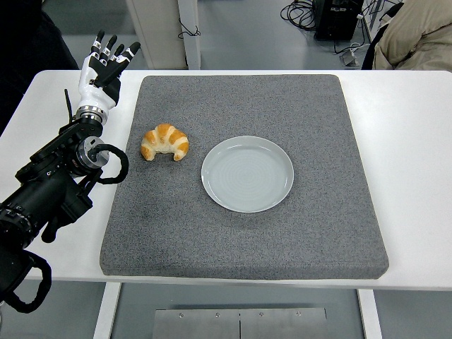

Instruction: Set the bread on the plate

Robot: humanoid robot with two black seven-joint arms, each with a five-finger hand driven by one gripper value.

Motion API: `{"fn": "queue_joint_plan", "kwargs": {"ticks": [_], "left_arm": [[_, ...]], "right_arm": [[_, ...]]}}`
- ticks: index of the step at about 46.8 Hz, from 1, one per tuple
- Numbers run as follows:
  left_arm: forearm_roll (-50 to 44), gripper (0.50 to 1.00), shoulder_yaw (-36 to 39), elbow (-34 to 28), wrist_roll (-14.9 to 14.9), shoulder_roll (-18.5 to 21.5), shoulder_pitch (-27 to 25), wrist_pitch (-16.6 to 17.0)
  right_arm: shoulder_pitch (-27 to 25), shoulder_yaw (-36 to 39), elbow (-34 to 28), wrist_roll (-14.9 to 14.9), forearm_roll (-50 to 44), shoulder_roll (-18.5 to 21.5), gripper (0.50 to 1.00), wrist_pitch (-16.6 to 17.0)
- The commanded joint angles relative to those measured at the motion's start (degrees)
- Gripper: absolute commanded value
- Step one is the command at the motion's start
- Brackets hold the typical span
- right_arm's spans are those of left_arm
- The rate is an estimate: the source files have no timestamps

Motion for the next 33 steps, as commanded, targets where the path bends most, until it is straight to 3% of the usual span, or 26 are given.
{"fn": "queue_joint_plan", "kwargs": {"ticks": [1, 33], "left_arm": [[0.0, 0.975, 0.1, 0.0, 0.0, 0.0, 0.1, 0.0], [0.9, 0.975, 1.4, -0.5, -0.1, 0.3, -0.3, 0.2]], "right_arm": [[0.0, 0.0, 0.0, 0.0, 0.0, 0.0, 1.000, 0.0], [0.0, 0.0, 0.0, 0.0, 0.0, 0.0, 1.000, 0.0]]}}
